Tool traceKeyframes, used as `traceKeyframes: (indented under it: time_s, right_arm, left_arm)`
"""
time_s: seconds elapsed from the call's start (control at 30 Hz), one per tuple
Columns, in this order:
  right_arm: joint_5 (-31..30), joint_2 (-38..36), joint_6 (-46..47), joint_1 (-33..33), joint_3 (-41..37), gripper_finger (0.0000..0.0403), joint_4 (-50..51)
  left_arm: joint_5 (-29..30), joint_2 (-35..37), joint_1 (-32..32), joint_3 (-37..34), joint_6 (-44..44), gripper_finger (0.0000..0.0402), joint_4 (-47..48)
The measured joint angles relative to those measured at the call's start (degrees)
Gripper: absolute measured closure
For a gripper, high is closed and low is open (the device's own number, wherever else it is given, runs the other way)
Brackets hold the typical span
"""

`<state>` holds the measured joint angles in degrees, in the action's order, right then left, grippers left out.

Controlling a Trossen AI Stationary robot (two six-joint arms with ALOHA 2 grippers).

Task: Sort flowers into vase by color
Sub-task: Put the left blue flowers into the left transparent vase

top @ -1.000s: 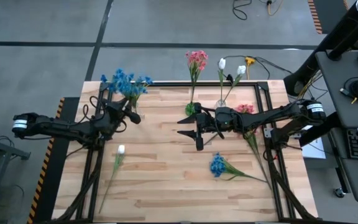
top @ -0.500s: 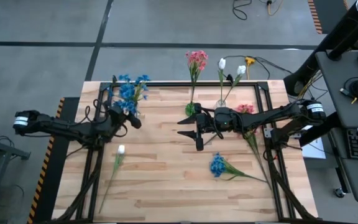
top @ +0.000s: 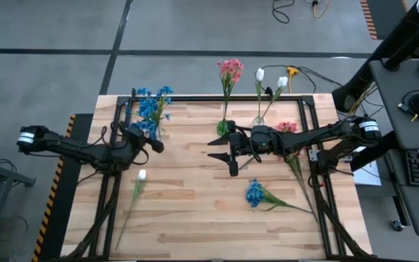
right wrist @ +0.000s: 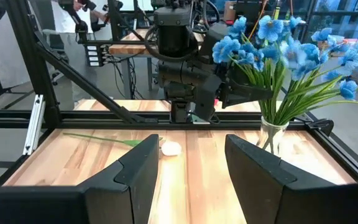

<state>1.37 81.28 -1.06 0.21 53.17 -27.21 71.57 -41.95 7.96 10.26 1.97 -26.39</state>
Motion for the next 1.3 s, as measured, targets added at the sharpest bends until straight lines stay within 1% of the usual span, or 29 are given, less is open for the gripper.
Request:
traceKeyframes:
  time_s: [0.07,0.37,0.47,0.7,0.83,1.1,1.3]
  right_arm:
    - [0.00,0.00,0.00,0.00,0.00,0.0225,-0.01]
    - [0.02,-0.05,0.00,0.00,0.00,0.0225,-0.01]
    - [0.02,-0.05,0.00,0.00,0.00,0.0225,-0.01]
    - [0.02,-0.27,0.58,0.00,0.00,0.0225,0.01]
    - [0.02,-0.29,1.51,0.02,0.00,0.0225,0.51]
    - [0.02,-1.15,2.64,-0.09,0.00,0.0225,3.92]
    - [-0.08,-3.94,3.03,-0.11,0.00,0.0225,7.66]
  left_arm:
    - [1.40,0.03,0.82,0.00,-0.83,0.0215,0.89]
    - [1.40,0.04,2.46,0.00,-1.56,0.0211,0.97]
    - [1.40,0.04,2.97,0.00,-1.96,0.0193,1.05]
    - [1.42,0.04,4.08,0.00,-3.17,0.0131,1.36]
    - [1.40,0.04,5.91,0.00,-3.19,0.0112,3.21]
    - [2.33,0.04,8.83,0.00,-3.68,0.0109,5.79]
    - [2.45,0.17,10.00,0.00,-5.54,0.0109,9.27]
